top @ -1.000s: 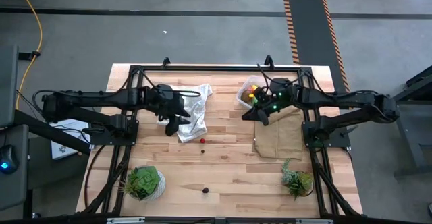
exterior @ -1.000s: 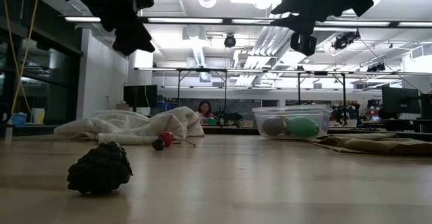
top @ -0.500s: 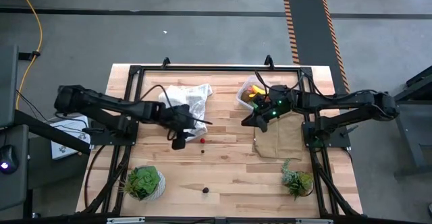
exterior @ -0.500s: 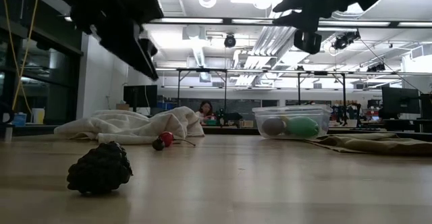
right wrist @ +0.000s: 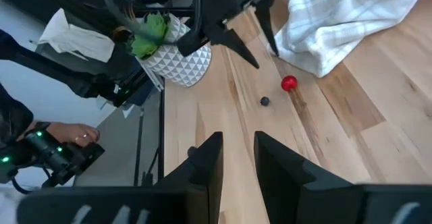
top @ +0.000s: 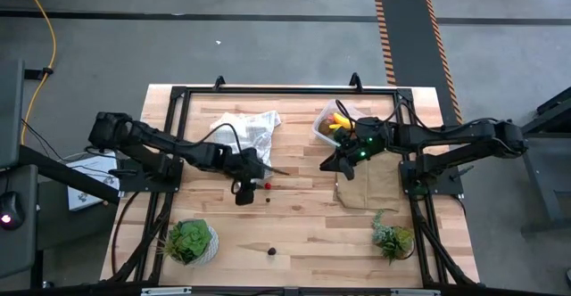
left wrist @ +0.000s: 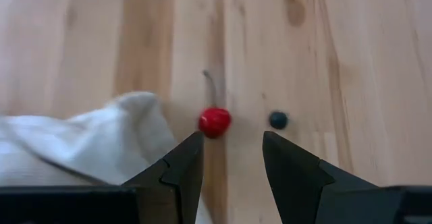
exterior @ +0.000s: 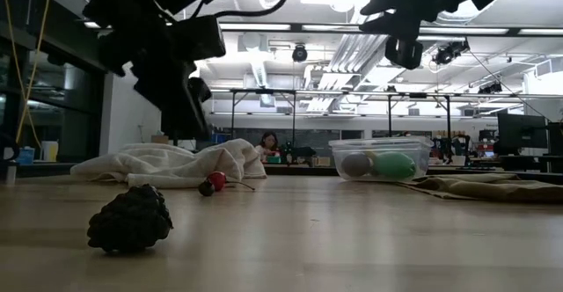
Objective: Pick and placing Produce into tupperware
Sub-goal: Put the red cherry into the transparent bin
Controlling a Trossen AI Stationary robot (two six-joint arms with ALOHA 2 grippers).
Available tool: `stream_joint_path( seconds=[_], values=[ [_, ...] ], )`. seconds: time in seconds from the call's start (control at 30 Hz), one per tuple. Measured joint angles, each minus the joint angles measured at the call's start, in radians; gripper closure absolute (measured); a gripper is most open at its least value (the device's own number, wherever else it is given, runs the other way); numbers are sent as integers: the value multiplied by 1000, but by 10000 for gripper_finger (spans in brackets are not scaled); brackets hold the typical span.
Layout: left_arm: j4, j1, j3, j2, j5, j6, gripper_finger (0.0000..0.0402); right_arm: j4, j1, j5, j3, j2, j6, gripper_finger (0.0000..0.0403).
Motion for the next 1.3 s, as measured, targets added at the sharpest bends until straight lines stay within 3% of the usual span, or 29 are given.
stream_joint_path(
  seconds=[0.2, 0.47, 1.3],
  values=[
    [39, -37, 0, 48, -14, -28, 261, -22, 0, 1, 0, -3, -20, 327],
    [61, -62, 0, 112, -138, -56, 261, -29, 0, 0, 0, -3, -28, 327],
    [131, -60, 1, 144, -112, -15, 261, -35, -1, 0, 0, -3, -43, 327]
  ],
)
